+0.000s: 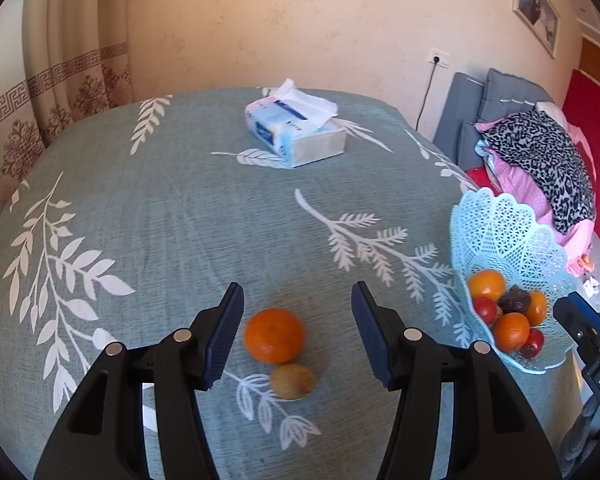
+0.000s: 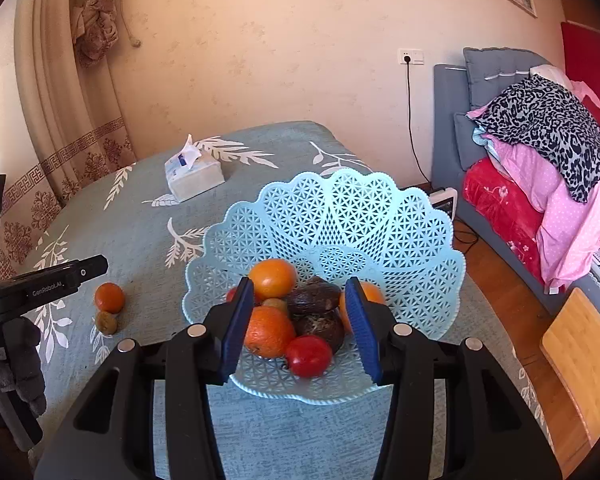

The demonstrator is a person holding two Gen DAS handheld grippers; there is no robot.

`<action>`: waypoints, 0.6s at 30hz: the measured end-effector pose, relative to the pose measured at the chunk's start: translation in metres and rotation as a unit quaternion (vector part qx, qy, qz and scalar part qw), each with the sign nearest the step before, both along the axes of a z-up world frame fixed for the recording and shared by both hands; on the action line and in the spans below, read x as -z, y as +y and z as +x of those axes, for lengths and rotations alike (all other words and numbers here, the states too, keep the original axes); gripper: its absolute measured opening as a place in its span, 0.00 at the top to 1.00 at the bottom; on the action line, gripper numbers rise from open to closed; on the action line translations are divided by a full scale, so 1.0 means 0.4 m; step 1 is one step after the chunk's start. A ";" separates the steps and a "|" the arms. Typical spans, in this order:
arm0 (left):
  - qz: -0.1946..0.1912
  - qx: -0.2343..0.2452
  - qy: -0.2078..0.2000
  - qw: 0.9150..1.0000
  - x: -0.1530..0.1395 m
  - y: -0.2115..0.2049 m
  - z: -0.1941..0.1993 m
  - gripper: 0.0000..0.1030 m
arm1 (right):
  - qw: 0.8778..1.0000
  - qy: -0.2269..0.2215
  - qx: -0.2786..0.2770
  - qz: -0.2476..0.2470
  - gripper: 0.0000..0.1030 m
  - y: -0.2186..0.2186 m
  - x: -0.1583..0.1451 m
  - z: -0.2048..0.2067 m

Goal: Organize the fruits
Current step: 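Withdraw both tools from the basket toward the last orange and kiwi, then grasp the last orange with the left tool while the right tool grasps the brown kiwi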

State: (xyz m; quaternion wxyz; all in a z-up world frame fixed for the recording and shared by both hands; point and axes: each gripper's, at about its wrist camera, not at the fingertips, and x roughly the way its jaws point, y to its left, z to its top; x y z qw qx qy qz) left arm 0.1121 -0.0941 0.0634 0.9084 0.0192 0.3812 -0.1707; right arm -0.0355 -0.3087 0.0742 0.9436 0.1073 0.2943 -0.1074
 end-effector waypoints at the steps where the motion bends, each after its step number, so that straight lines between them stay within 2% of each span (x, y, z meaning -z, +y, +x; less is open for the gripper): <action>1: 0.001 -0.003 0.003 1.000 0.003 0.006 0.001 0.45 | 1.000 0.000 -0.003 -0.001 0.53 0.007 -0.001 0.001; 6: -0.002 -0.012 0.029 1.000 0.038 0.024 0.012 0.45 | 1.000 0.003 -0.013 -0.005 0.53 0.027 0.002 0.005; 13: 0.008 -0.005 0.045 0.999 0.080 0.003 0.022 0.45 | 0.999 0.010 -0.032 -0.009 0.53 0.062 0.013 0.013; 18: 0.018 -0.009 0.043 0.999 0.100 -0.004 0.033 0.54 | 0.999 0.015 -0.043 -0.011 0.53 0.079 0.021 0.017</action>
